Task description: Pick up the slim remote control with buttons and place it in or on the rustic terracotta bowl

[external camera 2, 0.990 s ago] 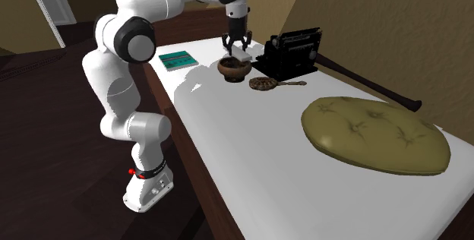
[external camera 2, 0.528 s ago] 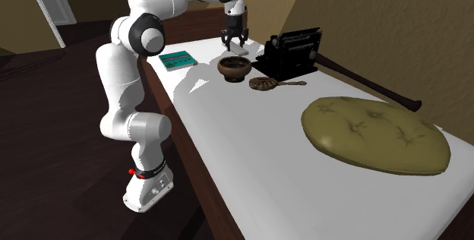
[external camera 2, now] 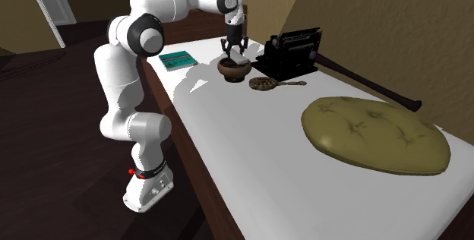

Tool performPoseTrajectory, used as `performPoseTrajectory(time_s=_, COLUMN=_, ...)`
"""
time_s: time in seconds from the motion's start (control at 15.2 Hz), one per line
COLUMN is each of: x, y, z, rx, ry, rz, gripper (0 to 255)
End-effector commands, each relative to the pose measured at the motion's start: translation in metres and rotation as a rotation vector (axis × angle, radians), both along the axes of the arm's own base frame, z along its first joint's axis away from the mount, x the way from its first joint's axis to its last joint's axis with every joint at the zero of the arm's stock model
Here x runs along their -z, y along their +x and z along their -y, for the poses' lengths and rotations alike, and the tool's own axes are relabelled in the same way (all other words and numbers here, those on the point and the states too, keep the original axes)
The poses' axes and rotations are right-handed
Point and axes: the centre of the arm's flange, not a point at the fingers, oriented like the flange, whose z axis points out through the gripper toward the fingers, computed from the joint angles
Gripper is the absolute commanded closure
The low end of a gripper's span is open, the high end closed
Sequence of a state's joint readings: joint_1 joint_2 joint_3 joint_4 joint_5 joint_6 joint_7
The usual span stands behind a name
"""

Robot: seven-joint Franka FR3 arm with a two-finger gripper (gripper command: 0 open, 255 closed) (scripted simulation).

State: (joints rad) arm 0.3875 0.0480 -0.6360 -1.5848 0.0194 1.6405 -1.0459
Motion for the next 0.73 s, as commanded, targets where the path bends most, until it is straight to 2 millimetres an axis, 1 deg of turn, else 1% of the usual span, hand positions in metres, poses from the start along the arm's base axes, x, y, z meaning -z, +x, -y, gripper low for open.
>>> performPoseTrajectory(time_s=0.0, x=0.011, y=0.0, z=0.0, rx=0.0, ry=0.0, rz=0.001, gripper=255)
performPoseTrajectory(time_s=0.2, x=0.023, y=0.0, z=0.0, rx=0.0, ry=0.0, rz=0.001, gripper=255)
performPoseTrajectory(time_s=0.66, x=0.023, y=0.0, z=0.0, rx=0.0, ry=0.0, rz=0.001, gripper=255)
